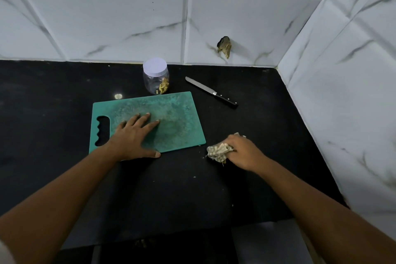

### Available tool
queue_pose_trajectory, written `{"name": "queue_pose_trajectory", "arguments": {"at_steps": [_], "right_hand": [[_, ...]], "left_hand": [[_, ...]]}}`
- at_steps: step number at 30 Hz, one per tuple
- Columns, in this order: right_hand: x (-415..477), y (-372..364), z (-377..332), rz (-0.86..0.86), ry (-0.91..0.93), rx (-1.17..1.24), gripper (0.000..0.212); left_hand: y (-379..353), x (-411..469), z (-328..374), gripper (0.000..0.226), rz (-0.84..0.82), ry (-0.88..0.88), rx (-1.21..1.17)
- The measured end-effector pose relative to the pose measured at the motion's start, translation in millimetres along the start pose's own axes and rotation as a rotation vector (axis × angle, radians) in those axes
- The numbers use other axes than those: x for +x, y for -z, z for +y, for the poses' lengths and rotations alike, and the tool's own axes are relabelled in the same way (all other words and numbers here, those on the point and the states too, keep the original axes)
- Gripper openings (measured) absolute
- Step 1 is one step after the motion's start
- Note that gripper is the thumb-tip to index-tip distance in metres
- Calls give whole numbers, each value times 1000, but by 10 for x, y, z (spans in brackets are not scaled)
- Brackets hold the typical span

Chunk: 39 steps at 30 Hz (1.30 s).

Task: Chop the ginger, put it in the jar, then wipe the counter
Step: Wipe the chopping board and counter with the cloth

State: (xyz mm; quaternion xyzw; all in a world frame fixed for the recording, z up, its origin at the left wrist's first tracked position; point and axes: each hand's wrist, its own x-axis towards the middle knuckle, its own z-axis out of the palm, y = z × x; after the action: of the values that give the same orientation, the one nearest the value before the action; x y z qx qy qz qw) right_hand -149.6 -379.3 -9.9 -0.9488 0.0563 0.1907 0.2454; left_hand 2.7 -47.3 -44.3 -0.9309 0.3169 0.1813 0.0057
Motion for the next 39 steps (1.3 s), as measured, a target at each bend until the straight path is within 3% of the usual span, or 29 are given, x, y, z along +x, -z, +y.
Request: {"name": "queue_pose_trajectory", "arguments": {"at_steps": [3,5,7,12,17,20,22,26,28,32,37,39], "right_hand": [[-35,120,-58,-86,-5,84,25],[43,243,-139,39,-8,165,23],[173,266,-249,160,47,111,22],[192,-257,-390,193,95,-62,28],[79,-64,-335,-15,115,-106,31],[70,139,-385,151,49,78,27],[94,140,-515,247,92,73,28],[79,-283,-889,80,242,-134,40],[44,-453,-906,94,277,-206,47],[-59,-322,-683,172,229,-273,41],[-114,-80,-446,174,-66,-385,30],[-115,-65,-578,224,-35,-381,27]], "left_hand": [[-9,-17,7,118,11,-4,-2],[-31,-34,11,117,22,-2,-11],[-65,-66,12,115,47,6,-31],[-106,-110,16,110,67,19,-49],[-120,-120,-1,109,76,16,-61],[-118,-132,-5,107,71,8,-63],[-141,-166,-35,105,76,-5,-67],[-131,-252,-120,98,69,-32,-84],[-145,-316,-175,95,67,-39,-80],[-168,-423,-258,90,70,-53,-77],[-169,-510,-307,87,50,-67,-90],[-188,-530,-342,86,44,-76,-104]]}}
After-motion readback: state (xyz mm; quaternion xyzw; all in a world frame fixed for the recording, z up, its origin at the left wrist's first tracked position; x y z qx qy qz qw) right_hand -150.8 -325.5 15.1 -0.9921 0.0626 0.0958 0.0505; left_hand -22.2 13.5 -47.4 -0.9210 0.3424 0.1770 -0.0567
